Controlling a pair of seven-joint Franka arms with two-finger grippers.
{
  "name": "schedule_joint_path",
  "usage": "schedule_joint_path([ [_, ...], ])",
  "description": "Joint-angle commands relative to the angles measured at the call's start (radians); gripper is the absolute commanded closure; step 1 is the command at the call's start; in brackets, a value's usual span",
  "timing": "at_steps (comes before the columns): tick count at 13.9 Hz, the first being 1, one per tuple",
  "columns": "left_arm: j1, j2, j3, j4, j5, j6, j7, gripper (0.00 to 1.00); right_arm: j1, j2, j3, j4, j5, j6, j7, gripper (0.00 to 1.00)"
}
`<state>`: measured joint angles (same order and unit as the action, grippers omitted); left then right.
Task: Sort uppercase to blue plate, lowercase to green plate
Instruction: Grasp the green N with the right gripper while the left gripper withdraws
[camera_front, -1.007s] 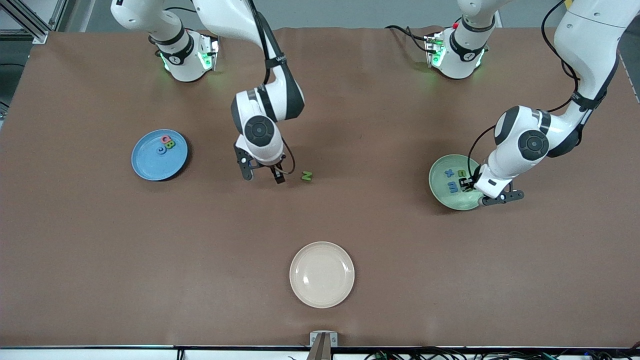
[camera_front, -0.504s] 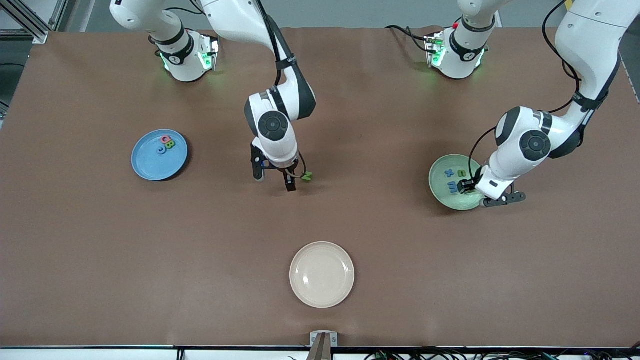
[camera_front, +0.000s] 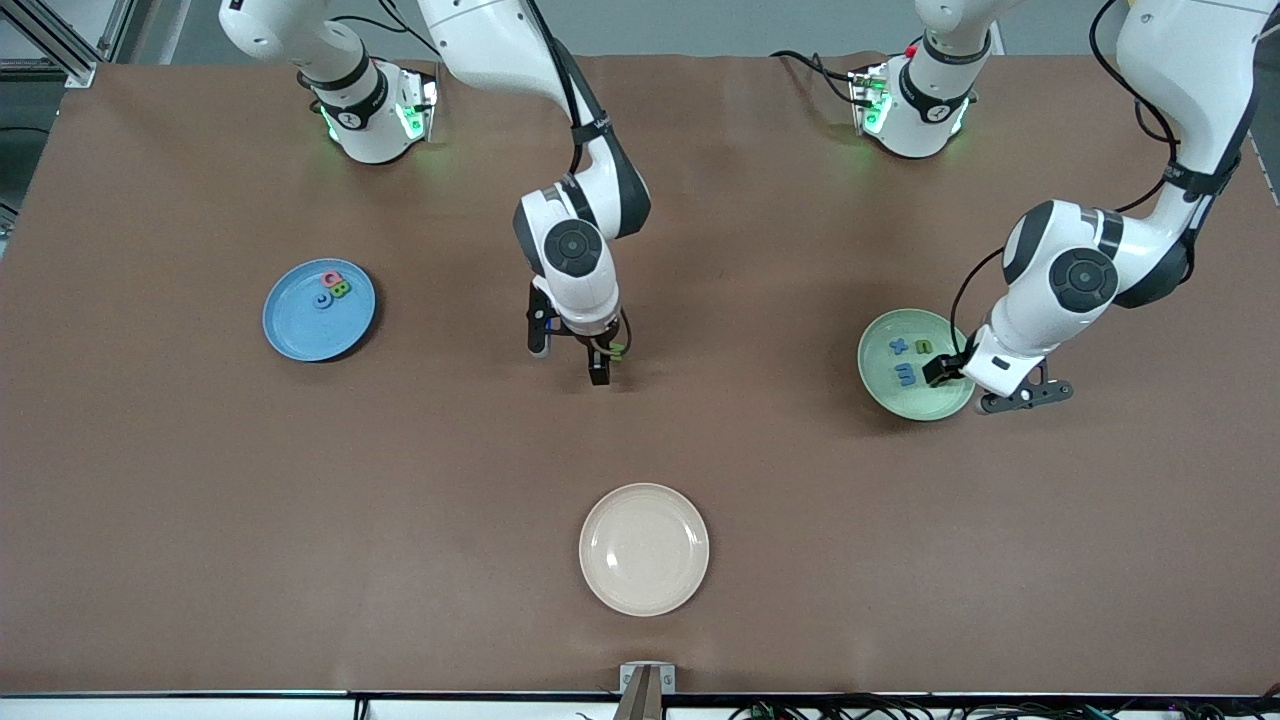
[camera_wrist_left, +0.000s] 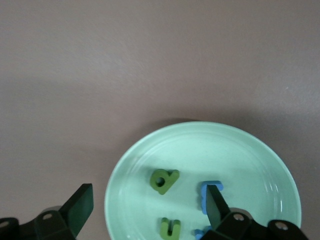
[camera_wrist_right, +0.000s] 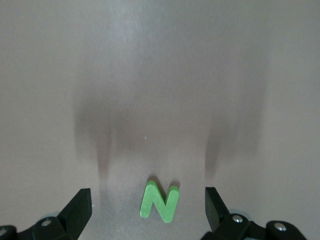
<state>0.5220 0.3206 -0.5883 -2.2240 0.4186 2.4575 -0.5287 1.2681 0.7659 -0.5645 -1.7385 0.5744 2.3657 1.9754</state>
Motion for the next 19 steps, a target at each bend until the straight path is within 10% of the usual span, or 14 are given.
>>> schedule_joint_path([
  [1, 0.012, -0.075, -0.015, 0.003, -0.016, -0.037, 0.022, 0.01, -0.033, 0.039, 0.032, 0.056, 0.016, 0.001, 0.036, 0.0],
  [12, 0.012, -0.086, -0.038, 0.358, -0.262, -0.489, 0.183, 0.01, -0.03, 0.053, 0.054, 0.054, 0.015, 0.004, 0.056, 0.22],
  [19, 0.082, -0.21, -0.031, 0.601, -0.437, -0.823, 0.306, 0.01, -0.038, 0.05, 0.054, 0.054, 0.002, -0.011, 0.031, 0.98],
])
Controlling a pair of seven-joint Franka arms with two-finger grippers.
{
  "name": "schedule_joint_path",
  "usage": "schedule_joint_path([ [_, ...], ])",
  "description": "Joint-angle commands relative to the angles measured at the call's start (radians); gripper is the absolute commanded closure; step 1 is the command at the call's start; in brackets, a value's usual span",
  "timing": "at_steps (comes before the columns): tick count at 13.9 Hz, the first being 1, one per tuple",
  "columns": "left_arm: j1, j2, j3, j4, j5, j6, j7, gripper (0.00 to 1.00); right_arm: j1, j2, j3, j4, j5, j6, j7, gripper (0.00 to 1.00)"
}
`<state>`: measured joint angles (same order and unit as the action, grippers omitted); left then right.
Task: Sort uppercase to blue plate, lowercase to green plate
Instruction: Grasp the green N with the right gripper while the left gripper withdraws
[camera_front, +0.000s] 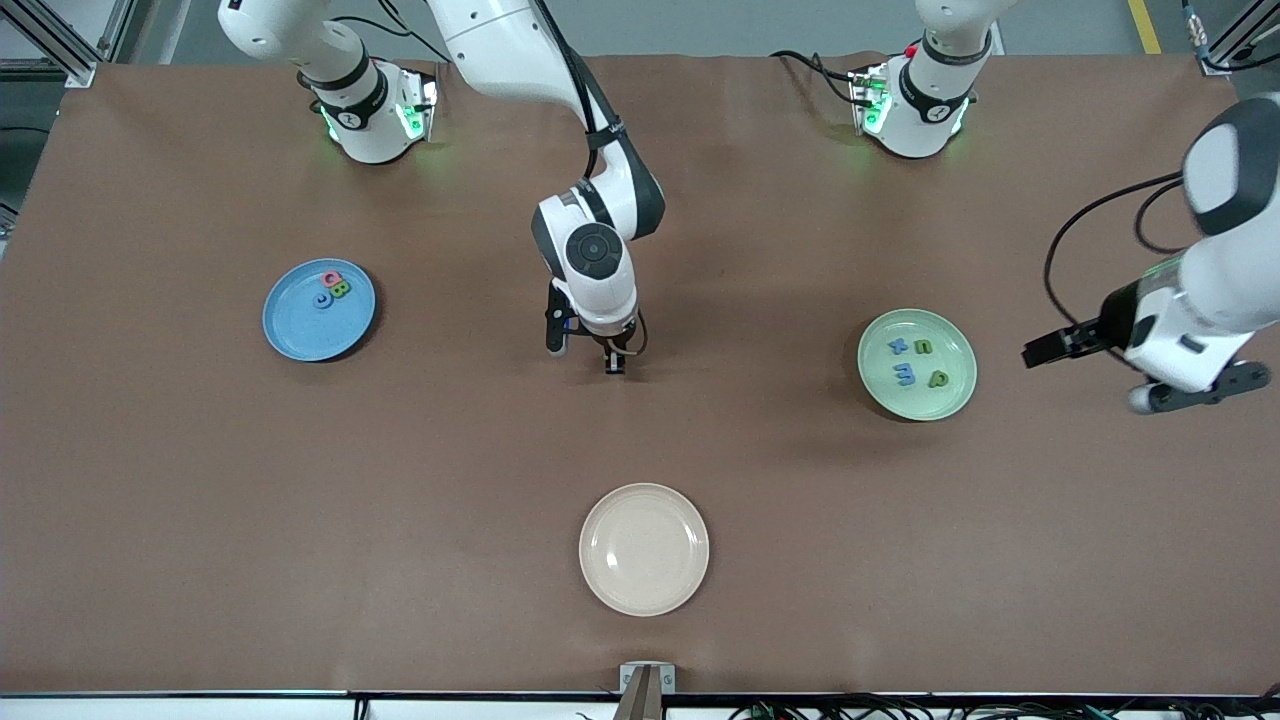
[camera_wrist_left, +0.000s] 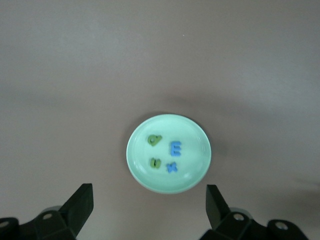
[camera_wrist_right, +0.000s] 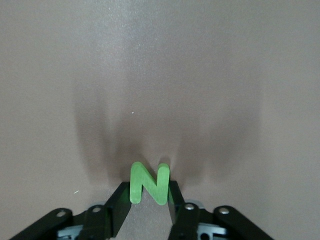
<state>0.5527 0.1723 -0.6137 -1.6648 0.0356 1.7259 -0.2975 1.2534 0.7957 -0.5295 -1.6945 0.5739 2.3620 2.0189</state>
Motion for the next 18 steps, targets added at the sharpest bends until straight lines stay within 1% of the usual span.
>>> schedule_joint_path([
  [1, 0.081, -0.088, -0.006, 0.063, -0.081, -0.135, 0.115, 0.01, -0.023, 0.016, 0.017, 0.007, 0.003, -0.016, -0.038, 1.0],
  [3, 0.122, -0.126, -0.006, 0.111, -0.111, -0.201, 0.149, 0.01, -0.034, 0.007, 0.0, 0.01, 0.0, -0.12, -0.103, 1.0],
  [5, 0.125, -0.135, 0.015, 0.167, -0.111, -0.253, 0.15, 0.01, -0.031, -0.022, -0.049, 0.001, -0.003, -0.25, -0.198, 1.0],
  [6, 0.125, -0.135, 0.02, 0.193, -0.109, -0.261, 0.152, 0.01, -0.023, -0.03, -0.09, 0.001, -0.012, -0.336, -0.242, 1.0],
  [8, 0.125, -0.135, 0.022, 0.206, -0.103, -0.261, 0.15, 0.01, 0.027, -0.038, -0.185, -0.019, -0.041, -0.444, -0.331, 1.0],
  [10, 0.125, -0.135, 0.023, 0.208, -0.109, -0.263, 0.147, 0.0, 0.11, -0.055, -0.3, -0.091, -0.045, -0.498, -0.463, 1.0],
  [11, 0.127, -0.134, 0.023, 0.208, -0.111, -0.263, 0.141, 0.0, 0.163, -0.068, -0.367, -0.147, -0.045, -0.503, -0.536, 1.0],
  [13, 0.124, -0.134, 0.02, 0.208, -0.1, -0.263, 0.133, 0.0, 0.292, -0.082, -0.516, -0.271, -0.045, -0.503, -0.691, 1.0],
  [15, 0.122, -0.134, 0.017, 0.208, -0.095, -0.261, 0.139, 0.0, 0.43, -0.082, -0.678, -0.412, -0.045, -0.495, -0.857, 1.0],
  [16, 0.122, -0.134, 0.017, 0.208, -0.094, -0.261, 0.141, 0.0, 0.478, -0.081, -0.754, -0.469, -0.043, -0.498, -0.956, 1.0],
  [18, 0.122, -0.134, 0.022, 0.208, -0.094, -0.261, 0.143, 0.0, 0.537, -0.079, -0.867, -0.566, -0.043, -0.498, -1.124, 1.0],
])
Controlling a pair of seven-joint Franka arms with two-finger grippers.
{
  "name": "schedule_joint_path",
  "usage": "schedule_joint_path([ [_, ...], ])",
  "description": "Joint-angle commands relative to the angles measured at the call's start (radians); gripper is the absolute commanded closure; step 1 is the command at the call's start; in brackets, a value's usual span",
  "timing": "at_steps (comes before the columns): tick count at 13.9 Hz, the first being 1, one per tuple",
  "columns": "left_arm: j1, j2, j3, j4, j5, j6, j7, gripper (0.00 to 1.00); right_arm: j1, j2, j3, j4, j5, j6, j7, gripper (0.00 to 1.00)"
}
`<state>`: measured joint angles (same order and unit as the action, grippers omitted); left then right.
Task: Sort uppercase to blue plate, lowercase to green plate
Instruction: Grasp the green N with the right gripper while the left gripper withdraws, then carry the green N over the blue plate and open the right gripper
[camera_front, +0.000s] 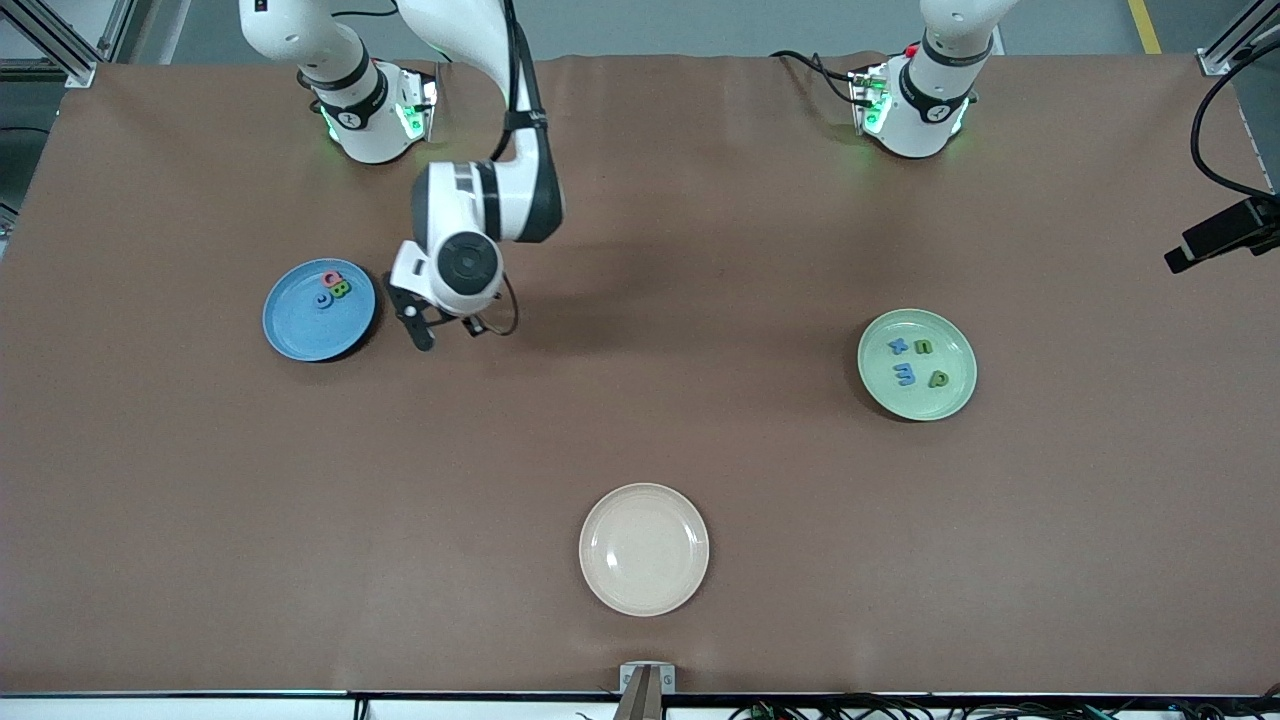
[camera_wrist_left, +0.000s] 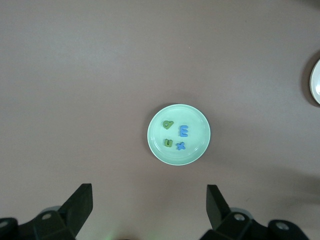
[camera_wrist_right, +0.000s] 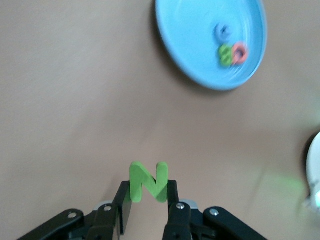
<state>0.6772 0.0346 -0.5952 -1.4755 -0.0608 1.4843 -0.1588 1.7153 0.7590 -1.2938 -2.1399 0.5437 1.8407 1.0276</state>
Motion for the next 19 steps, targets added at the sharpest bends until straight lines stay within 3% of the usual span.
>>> schedule_joint_path([
  [1, -0.002, 0.004, 0.005, 0.018, 0.003, -0.019, 0.005, 0.0, 0.085, -0.043, -0.148, -0.153, -0.013, 0.022, -0.206, 1.0],
  [4, -0.002, 0.005, 0.003, 0.017, 0.027, -0.019, 0.014, 0.0, 0.087, -0.041, -0.254, -0.235, -0.011, 0.026, -0.43, 0.99],
  [7, -0.002, 0.005, 0.005, 0.017, 0.027, -0.019, 0.042, 0.0, -0.015, -0.04, -0.265, -0.252, -0.001, 0.038, -0.585, 0.98],
  [9, -0.002, 0.005, 0.003, 0.017, 0.027, -0.019, 0.05, 0.0, -0.106, -0.04, -0.263, -0.252, 0.024, 0.038, -0.696, 0.91],
  [11, -0.002, 0.007, 0.005, 0.017, 0.026, -0.019, 0.05, 0.0, -0.158, -0.036, -0.254, -0.252, 0.056, 0.038, -0.762, 0.63],
  [12, -0.001, 0.008, 0.006, 0.017, 0.026, -0.019, 0.051, 0.0, -0.166, -0.036, -0.252, -0.252, 0.062, 0.038, -0.765, 0.43],
  [13, -0.002, 0.008, 0.005, 0.017, 0.026, -0.019, 0.05, 0.0, -0.166, -0.036, -0.251, -0.25, 0.071, 0.038, -0.765, 0.18],
  [14, -0.004, 0.01, 0.006, 0.017, 0.027, -0.019, 0.05, 0.0, -0.164, -0.036, -0.251, -0.25, 0.082, 0.037, -0.765, 0.01],
  [16, -0.027, 0.01, 0.011, 0.018, 0.033, -0.019, 0.05, 0.0, -0.164, -0.035, -0.249, -0.25, 0.085, 0.038, -0.765, 0.0],
  [17, -0.077, 0.01, 0.05, 0.018, 0.048, -0.019, 0.048, 0.0, -0.164, -0.036, -0.249, -0.249, 0.087, 0.038, -0.765, 0.0],
  [19, -0.244, 0.005, 0.211, 0.018, 0.053, -0.019, 0.047, 0.0, -0.158, -0.035, -0.249, -0.245, 0.087, 0.037, -0.765, 0.0],
])
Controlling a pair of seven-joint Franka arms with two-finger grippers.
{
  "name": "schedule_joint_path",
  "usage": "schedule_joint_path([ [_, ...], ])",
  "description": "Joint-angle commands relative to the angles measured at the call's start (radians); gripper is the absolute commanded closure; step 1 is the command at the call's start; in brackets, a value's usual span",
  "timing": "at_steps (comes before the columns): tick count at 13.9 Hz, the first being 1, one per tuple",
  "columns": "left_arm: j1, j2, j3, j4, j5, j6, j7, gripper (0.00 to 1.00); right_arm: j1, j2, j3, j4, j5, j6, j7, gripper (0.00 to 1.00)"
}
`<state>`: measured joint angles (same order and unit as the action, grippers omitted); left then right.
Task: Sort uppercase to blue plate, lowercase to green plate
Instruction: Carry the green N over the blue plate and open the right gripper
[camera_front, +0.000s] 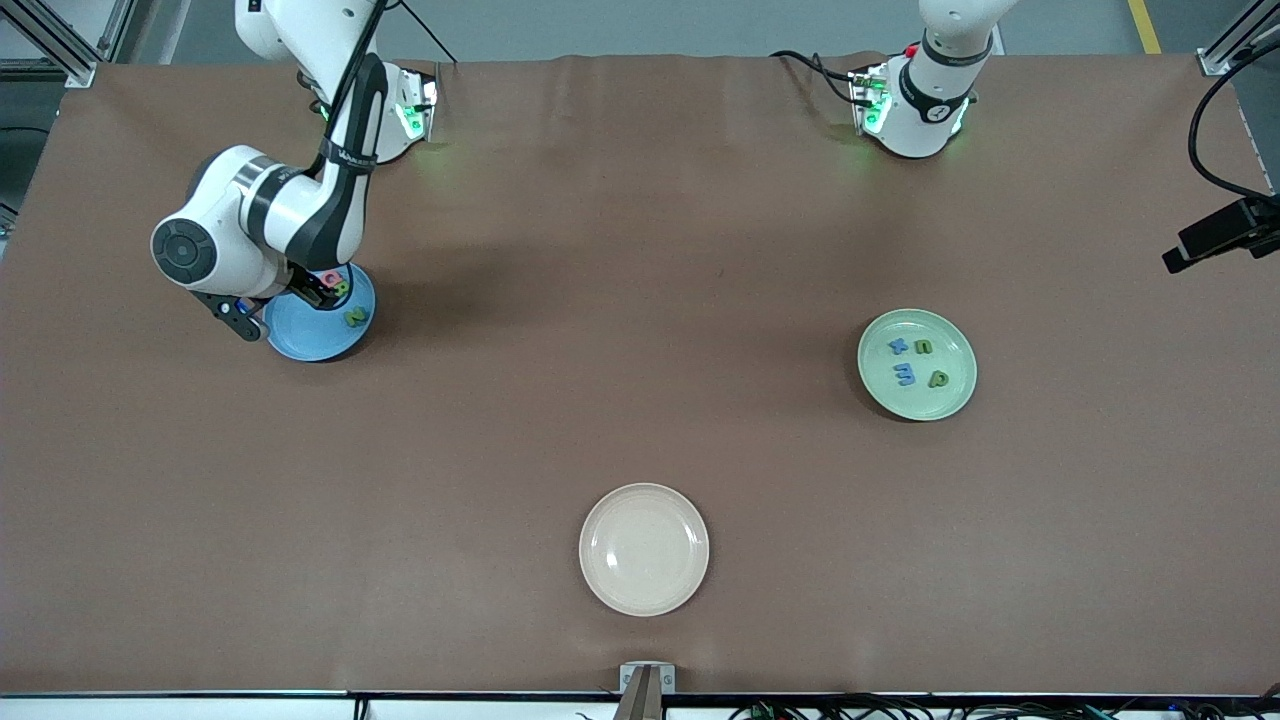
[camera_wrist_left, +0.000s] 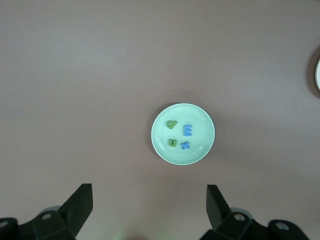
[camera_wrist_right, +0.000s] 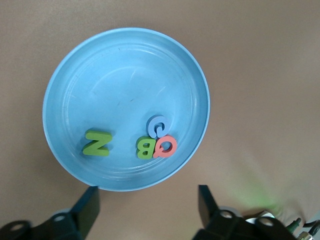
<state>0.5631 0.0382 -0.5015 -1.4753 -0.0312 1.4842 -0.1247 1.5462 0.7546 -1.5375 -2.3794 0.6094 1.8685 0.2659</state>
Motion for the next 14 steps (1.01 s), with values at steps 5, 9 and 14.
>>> schedule_joint_path([
  [5, -0.448, 0.002, 0.441, 0.018, 0.022, -0.019, 0.016, 0.0, 0.014, -0.034, -0.009, 0.035, 0.018, -0.009, -0.017, 0.0],
  [9, -0.494, 0.005, 0.482, 0.018, 0.019, -0.019, 0.014, 0.0, -0.111, -0.031, -0.012, 0.234, -0.002, -0.209, -0.069, 0.0],
  [14, -0.516, 0.005, 0.485, 0.042, 0.022, -0.021, 0.004, 0.0, -0.423, -0.031, 0.071, 0.668, -0.112, -0.561, -0.148, 0.0],
])
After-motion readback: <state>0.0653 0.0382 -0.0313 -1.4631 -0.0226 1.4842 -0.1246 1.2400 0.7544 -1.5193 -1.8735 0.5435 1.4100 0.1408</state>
